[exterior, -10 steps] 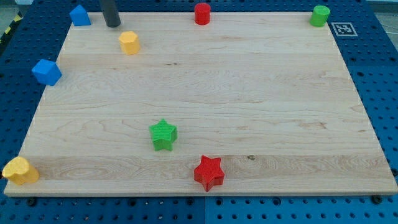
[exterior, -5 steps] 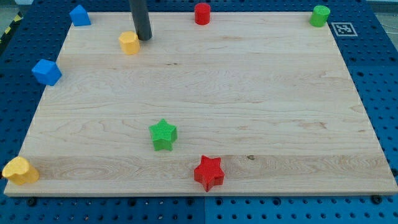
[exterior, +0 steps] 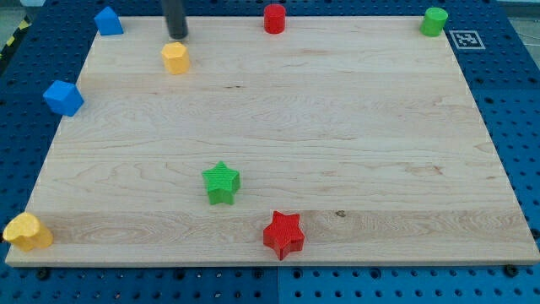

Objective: Keep the yellow hexagon at the center of the board

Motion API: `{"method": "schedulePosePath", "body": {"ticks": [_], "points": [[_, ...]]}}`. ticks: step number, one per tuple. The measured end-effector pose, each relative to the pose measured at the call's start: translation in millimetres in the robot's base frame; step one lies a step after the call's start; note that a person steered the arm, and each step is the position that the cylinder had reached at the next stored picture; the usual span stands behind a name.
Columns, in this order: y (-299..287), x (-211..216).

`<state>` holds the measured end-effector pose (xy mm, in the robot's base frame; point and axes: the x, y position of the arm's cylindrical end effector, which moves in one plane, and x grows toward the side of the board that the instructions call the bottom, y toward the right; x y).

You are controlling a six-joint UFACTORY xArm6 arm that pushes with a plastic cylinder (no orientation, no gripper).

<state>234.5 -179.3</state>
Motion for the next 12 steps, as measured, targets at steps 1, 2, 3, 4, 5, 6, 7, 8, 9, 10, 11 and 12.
{"method": "schedulePosePath", "body": {"ticks": [1, 2, 3, 4, 5, 6, 7, 8, 9, 10, 11, 12], "points": [[-7, 0], [-7, 3], [3, 26], [10, 57], [16, 87], [21, 117], [26, 146], [31, 160], [31, 161], [13, 161], [-4, 161], [2, 161]]}}
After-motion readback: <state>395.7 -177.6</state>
